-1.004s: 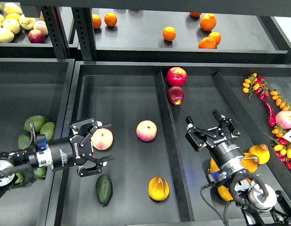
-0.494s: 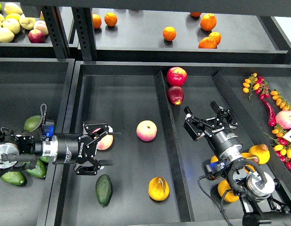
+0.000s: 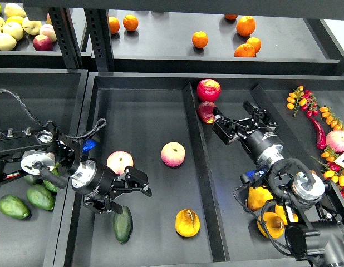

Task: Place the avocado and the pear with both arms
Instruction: 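Move the left gripper over the dark green avocado in the center bin, then lower the left gripper and close it around the green avocado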

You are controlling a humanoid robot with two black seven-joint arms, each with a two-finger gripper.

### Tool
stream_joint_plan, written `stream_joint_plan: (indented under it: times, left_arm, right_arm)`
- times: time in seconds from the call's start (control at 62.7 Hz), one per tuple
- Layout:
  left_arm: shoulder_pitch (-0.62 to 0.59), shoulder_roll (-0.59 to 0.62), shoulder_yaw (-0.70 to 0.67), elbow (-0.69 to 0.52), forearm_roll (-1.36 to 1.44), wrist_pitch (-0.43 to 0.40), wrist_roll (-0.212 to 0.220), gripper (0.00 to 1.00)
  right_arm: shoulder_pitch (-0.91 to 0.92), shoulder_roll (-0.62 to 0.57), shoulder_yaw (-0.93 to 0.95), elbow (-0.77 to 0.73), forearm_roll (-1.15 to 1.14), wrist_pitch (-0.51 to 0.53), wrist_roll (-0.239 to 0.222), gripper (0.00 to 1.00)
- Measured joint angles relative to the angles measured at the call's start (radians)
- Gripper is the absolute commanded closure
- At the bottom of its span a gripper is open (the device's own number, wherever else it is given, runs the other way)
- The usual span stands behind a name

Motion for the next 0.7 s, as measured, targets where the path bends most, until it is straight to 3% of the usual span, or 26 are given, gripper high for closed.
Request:
stream_joint_plan:
  times: [0.701]
  left_arm:
    - [-0.072, -0.168, 0.223, 0.183, 0.073, 0.0, 0.0, 0.0]
  right_arm:
    - [0.034, 0.0, 0.02, -0.011, 0.001, -0.001, 0.002, 0.0]
